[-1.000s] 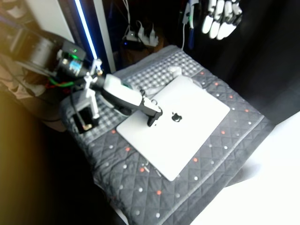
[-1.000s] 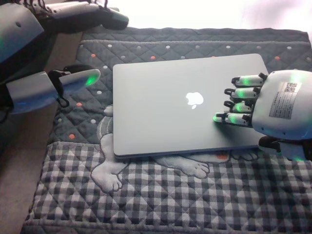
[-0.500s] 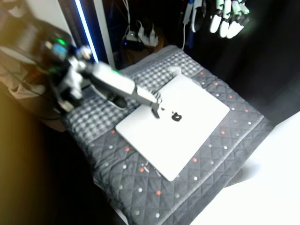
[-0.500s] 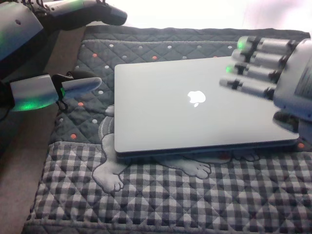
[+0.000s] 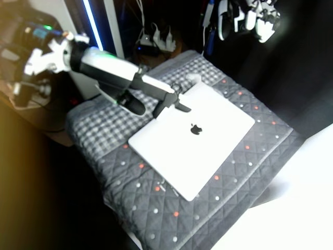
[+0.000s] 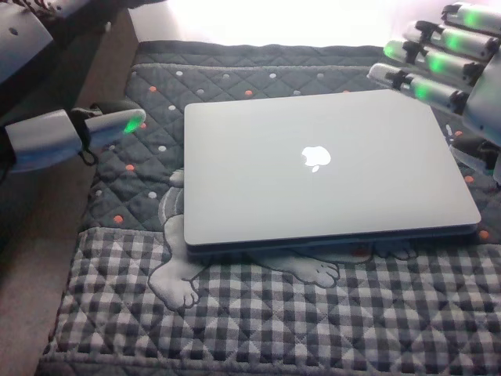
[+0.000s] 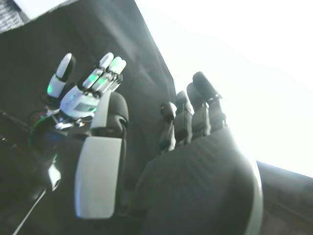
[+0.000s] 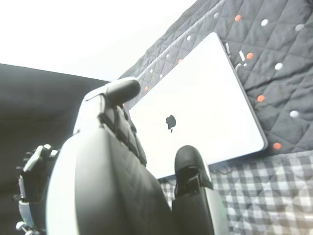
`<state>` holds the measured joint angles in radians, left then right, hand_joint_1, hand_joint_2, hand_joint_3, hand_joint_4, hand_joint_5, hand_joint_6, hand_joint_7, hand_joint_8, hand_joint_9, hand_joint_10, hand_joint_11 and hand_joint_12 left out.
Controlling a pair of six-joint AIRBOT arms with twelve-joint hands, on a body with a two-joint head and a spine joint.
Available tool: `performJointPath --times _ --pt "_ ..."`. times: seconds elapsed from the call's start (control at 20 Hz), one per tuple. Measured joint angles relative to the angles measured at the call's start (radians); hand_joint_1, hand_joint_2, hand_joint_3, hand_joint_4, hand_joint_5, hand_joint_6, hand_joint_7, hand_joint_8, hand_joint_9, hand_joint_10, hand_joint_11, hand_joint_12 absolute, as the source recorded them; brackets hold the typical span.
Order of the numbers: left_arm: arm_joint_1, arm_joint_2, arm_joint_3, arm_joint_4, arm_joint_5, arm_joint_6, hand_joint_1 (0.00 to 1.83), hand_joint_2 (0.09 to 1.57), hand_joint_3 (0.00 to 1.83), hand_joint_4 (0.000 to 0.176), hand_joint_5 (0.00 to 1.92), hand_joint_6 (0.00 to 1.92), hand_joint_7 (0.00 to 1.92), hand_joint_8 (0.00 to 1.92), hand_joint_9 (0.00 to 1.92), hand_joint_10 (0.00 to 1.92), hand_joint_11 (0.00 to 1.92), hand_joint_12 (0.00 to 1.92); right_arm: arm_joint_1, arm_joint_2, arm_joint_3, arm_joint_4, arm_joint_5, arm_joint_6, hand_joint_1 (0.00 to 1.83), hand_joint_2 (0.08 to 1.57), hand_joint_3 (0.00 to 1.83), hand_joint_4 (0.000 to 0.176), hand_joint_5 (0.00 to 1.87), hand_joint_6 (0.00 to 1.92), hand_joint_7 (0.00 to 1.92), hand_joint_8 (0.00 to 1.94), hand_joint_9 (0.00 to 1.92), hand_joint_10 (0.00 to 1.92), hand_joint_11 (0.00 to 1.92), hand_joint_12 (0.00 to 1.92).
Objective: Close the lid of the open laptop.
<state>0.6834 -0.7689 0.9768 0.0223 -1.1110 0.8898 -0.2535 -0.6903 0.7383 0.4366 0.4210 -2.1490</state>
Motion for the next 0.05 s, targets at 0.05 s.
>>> performJointPath --times 0.05 --pt "-0.002 -0.003 0.012 0.002 0.004 0.000 0.76 1.26 0.00 0.056 0.00 0.46 0.23 0.01 0.00 0.73 0.00 1.61 0.000 -0.017 0.043 0.035 -0.011 0.031 0.41 1.47 0.00 0.000 0.00 0.00 0.00 0.00 0.00 0.24 0.00 1.88"
